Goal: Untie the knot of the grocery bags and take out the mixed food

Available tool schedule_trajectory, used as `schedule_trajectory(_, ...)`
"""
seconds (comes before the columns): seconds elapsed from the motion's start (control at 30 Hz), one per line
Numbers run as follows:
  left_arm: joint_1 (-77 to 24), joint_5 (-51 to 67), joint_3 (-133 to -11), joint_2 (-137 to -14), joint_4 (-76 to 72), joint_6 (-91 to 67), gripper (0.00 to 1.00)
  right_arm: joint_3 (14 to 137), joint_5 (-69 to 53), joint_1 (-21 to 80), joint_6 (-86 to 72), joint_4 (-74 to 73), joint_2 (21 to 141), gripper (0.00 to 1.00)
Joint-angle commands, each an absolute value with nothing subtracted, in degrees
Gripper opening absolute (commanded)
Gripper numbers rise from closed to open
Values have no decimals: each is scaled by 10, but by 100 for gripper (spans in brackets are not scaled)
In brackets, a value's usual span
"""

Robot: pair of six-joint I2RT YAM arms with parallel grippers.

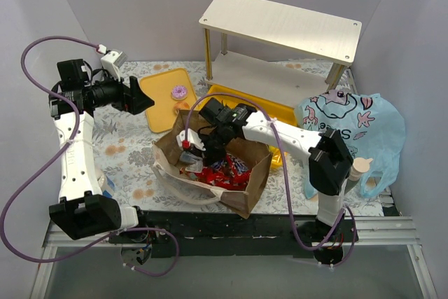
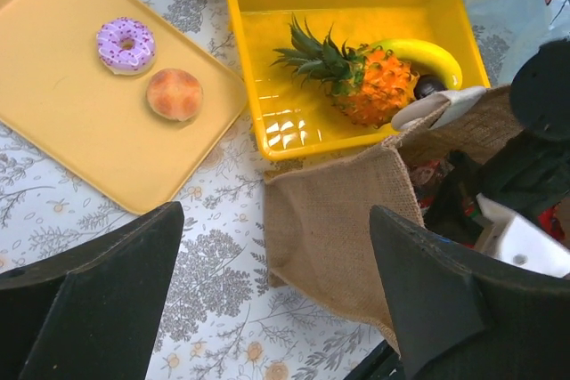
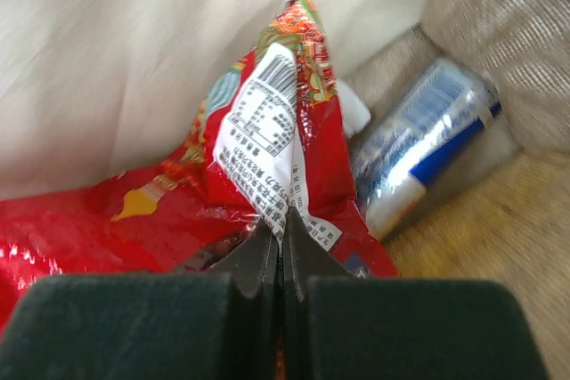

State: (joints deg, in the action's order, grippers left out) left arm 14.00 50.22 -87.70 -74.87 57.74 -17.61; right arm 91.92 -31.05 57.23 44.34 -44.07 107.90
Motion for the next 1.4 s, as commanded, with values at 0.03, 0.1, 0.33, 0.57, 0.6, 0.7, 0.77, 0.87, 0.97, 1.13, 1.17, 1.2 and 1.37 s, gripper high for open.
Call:
schedule_trajectory(0.03,132,555,-875,-764,540,-180,86,1019,-388,526,532,-555,984,1)
schedule_trajectory(0.1,127,572,-878,-769,534,-178,86,1052,-395,514,554,-579,982,1)
schedule_trajectory(0.33,114,610,-890,-785,524,-175,87,1207,-433,490,556,-642,995,1)
schedule_trajectory(0.57,111,629,-888,-780,519,-173,87,1223,-438,486,485,-574,966,1)
schedule_trajectory(0.6,110,628,-887,-780,519,-172,87,1224,-437,486,476,-562,962,1)
schedule_trajectory(0.7,110,622,-882,-779,516,-172,87,1227,-440,482,436,-519,950,1)
schedule_trajectory(0.77,110,619,-879,-778,516,-172,87,1225,-453,474,394,-492,941,1)
schedule_trajectory(0.87,111,634,-876,-778,516,-172,87,1213,-485,457,318,-415,935,1)
schedule_trajectory(0.97,110,684,-886,-766,547,-119,87,1210,-506,446,234,-358,936,1)
schedule_trajectory(1.13,99,719,-911,-726,629,79,88,1215,-553,414,207,-348,946,1)
schedule_trajectory(1.17,91,714,-914,-717,600,80,89,1214,-561,405,207,-346,947,1)
schedule_trajectory(1.2,86,708,-914,-714,576,63,89,1213,-568,403,204,-345,950,1)
schedule_trajectory(1.37,29,722,-916,-711,397,-51,90,1196,-588,397,178,-321,955,1)
